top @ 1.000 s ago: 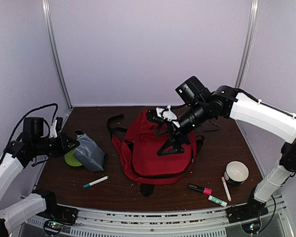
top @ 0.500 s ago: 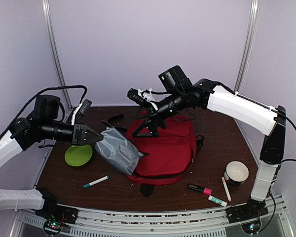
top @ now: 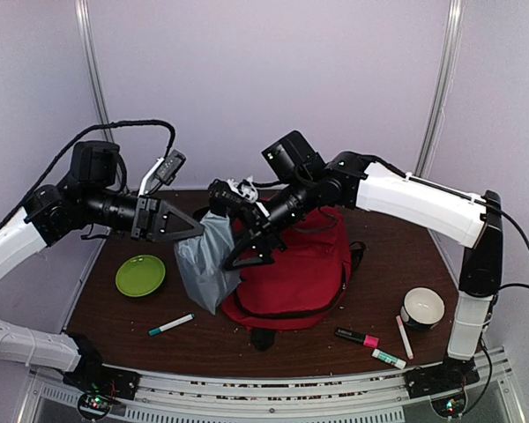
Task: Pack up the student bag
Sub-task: Pass from the left arm to the right, then pass from the right arm to the left
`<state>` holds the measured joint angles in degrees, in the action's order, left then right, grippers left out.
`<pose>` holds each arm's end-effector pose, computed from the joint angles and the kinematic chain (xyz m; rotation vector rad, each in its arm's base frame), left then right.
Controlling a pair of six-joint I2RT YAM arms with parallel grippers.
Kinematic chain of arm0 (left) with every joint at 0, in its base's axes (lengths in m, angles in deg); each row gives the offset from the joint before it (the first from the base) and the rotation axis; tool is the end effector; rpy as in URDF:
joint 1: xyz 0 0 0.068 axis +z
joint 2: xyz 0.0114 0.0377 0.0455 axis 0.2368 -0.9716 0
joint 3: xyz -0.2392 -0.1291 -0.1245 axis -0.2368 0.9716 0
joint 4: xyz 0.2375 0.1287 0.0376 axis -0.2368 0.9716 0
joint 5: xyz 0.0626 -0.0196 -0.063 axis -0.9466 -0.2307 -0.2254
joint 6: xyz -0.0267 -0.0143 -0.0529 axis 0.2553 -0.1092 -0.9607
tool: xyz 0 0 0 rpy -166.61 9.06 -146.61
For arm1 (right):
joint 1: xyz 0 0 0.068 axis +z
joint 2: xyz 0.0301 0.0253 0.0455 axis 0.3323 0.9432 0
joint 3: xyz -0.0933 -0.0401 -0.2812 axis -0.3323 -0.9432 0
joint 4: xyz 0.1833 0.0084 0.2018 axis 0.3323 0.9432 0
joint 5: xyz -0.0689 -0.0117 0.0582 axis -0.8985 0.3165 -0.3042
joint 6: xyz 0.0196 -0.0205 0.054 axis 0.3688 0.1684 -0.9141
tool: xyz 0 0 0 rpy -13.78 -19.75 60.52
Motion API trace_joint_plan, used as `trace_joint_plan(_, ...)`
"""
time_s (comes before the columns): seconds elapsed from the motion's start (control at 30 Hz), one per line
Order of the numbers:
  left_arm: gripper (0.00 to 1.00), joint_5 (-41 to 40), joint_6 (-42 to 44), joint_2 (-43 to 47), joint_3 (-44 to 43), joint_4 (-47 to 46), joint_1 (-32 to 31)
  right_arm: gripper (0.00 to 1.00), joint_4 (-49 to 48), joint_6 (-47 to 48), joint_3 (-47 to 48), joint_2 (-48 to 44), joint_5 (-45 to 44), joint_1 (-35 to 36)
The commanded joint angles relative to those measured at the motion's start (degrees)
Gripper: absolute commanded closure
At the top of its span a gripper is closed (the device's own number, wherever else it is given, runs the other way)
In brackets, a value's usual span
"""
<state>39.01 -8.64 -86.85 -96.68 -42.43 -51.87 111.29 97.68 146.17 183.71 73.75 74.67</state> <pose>0.1573 -0.1670 0.4073 0.7926 2.0613 -1.5462 0.2219 0.3874 0.3808 -1.8111 1.3663 1.4376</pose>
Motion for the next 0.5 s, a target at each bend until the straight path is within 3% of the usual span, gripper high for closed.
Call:
trace_joint_plan(0.0, 1.0, 2.9, 2.4, -0.9, -4.0, -6.7, -0.7, 0.49, -4.1, -4.0, 1.1, 0.7, 2.4, -0.1)
trace_joint_plan(0.03, 1.0, 1.9, 2.9, -0.8, -4.3, -6.5, -0.7, 0.63, -5.8, -5.8, 0.3, 0.1, 2.8, -0.6)
trace_joint_plan(0.1, 1.0, -2.5, 5.2, -0.6, -5.2, -4.3, -0.7, 0.8, -10.6, -10.4, -3.3, -1.3, 3.5, -1.5)
trace_joint_plan(0.13, 0.87, -5.7, 7.0, -0.3, -5.4, -3.3, -0.7, 0.87, -13.2, -13.1, -5.2, -2.3, 4.1, -2.2)
trace_joint_plan(0.17, 0.62, -9.6, 8.1, 0.1, -5.5, -2.1, -0.6, 0.9, -16.2, -16.0, -6.9, -3.2, 4.1, -3.0)
trace_joint_plan(0.2, 0.43, -15.0, 9.3, 1.0, -5.3, -1.1, -0.7, 0.91, -18.7, -18.7, -8.6, -4.2, 3.3, -3.8)
trace_joint_plan(0.23, 0.3, -20.2, 9.6, 2.3, -4.2, -0.9, -0.7, 0.91, -20.9, -21.4, -9.9, -5.1, 2.6, -4.7)
trace_joint_plan(0.33, 0.07, -31.4, 8.9, 7.7, 4.0, -7.8, -0.7, 0.93, -28.1, -29.0, -14.3, -8.2, 2.0, -7.3)
trace_joint_plan(0.37, 0.03, -32.9, 8.3, 9.3, 7.5, -11.1, -0.7, 0.94, -30.9, -31.5, -16.0, -9.3, 1.7, -8.1)
trace_joint_plan(0.47, 0.02, -32.3, 6.3, 10.3, 14.6, -18.0, -1.2, 0.94, -38.1, -39.7, -18.7, -11.1, 2.3, -10.2)
